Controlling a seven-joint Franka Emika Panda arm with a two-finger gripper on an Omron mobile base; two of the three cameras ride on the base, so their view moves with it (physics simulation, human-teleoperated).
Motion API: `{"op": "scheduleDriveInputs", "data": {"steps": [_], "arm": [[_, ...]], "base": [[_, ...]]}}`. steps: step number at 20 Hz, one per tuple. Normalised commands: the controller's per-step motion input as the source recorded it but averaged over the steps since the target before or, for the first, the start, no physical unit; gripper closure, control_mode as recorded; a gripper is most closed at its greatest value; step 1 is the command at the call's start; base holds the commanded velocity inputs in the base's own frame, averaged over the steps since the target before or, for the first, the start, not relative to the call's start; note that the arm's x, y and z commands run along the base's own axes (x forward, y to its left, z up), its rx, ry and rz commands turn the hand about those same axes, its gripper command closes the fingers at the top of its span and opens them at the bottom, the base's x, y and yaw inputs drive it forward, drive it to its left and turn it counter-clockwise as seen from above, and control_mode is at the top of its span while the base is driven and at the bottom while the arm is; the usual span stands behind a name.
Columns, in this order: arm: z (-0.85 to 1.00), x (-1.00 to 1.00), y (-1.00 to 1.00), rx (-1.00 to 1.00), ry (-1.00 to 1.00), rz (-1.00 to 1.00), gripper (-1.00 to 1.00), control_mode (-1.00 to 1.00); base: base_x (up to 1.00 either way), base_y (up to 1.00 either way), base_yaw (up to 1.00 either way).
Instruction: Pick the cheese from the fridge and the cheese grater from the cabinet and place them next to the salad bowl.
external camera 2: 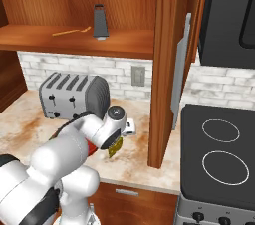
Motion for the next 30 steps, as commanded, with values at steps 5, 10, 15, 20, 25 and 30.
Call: {"op": "scheduleDriveInputs", "data": {"steps": [5,10,15,20,25,30], "arm": [[0.53,-0.24,0.05,0.00,0.00,-0.02,-1.00,-1.00],[0.66,-0.42,0.03,0.00,-0.01,-0.07,-1.00,-1.00],[0.66,-0.77,0.15,-0.01,-0.09,-0.11,-1.00,-1.00],[0.82,-0.86,0.23,0.00,-0.16,-0.11,-1.00,-1.00],[0.99,-0.74,0.25,0.00,-0.15,-0.07,-1.00,-1.00],[1.00,-0.49,0.02,0.00,-0.03,-0.09,-1.00,-1.00]], "base": [[0.00,0.00,0.00],[0.00,0.00,0.00],[0.00,0.00,0.00],[0.00,0.00,0.00],[0.00,0.00,0.00],[0.00,0.00,0.00]]}}
